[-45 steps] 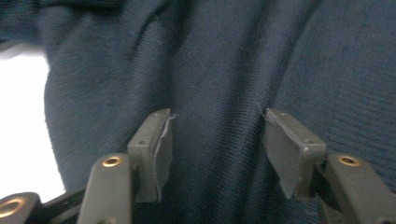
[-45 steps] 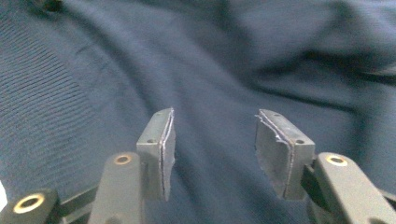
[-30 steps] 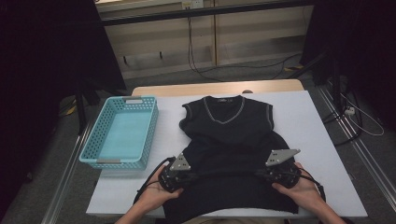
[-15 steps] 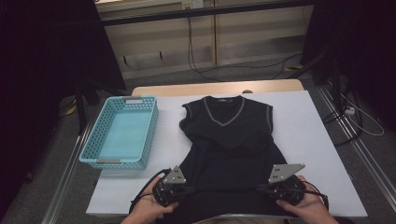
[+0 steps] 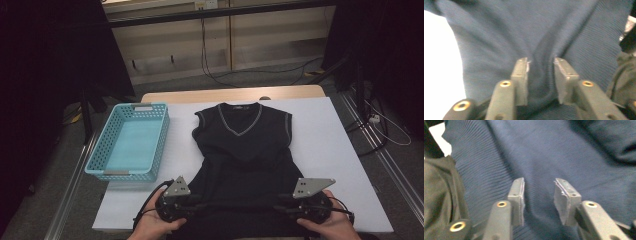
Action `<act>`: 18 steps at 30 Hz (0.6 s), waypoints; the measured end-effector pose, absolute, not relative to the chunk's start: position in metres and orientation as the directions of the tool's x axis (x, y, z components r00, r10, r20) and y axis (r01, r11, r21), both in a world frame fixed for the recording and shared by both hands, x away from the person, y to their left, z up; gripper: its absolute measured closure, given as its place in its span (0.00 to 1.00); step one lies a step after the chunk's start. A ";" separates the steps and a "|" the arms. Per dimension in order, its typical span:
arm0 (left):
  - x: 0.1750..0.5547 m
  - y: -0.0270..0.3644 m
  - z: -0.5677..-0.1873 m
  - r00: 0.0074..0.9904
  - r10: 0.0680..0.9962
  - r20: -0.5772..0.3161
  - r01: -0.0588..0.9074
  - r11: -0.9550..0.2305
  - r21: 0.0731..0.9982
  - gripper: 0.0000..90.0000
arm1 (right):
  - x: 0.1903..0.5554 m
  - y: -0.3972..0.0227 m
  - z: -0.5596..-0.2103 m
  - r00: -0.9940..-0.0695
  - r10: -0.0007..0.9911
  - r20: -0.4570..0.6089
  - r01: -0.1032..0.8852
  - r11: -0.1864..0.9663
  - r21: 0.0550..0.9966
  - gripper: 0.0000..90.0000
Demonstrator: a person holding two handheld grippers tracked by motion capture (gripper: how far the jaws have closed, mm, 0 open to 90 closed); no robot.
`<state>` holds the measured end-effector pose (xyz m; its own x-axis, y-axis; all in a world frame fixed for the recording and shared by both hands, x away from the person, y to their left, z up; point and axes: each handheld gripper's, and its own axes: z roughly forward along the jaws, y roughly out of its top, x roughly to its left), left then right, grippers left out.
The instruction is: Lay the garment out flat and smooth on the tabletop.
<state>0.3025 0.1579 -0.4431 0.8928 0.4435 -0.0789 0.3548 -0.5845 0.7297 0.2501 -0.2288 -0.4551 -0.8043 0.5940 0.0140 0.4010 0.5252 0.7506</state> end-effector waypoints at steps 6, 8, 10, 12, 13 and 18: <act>0.313 0.164 -0.436 0.869 0.492 -0.053 0.356 -0.547 0.757 0.62 | 0.258 -0.237 -0.449 -0.770 0.638 0.015 0.411 0.478 0.776 0.57; 0.320 0.165 -0.438 0.856 0.517 -0.019 0.356 -0.561 0.747 0.62 | 0.262 -0.240 -0.448 -0.758 0.652 0.009 0.412 0.469 0.781 0.56; 0.330 0.165 -0.441 0.842 0.540 -0.008 0.366 -0.560 0.744 0.65 | 0.267 -0.244 -0.445 -0.745 0.668 0.000 0.411 0.459 0.787 0.57; 0.340 0.164 -0.445 0.830 0.558 0.001 0.381 -0.568 0.729 0.68 | 0.273 -0.249 -0.443 -0.723 0.691 -0.009 0.416 0.446 0.793 0.59; 0.344 0.162 -0.447 0.828 0.561 0.002 0.385 -0.570 0.726 0.71 | 0.276 -0.251 -0.442 -0.707 0.707 -0.017 0.419 0.438 0.795 0.61; 0.364 0.154 -0.455 0.829 0.559 -0.001 0.390 -0.577 0.717 0.79 | 0.295 -0.265 -0.440 -0.635 0.769 -0.076 0.437 0.439 0.785 0.63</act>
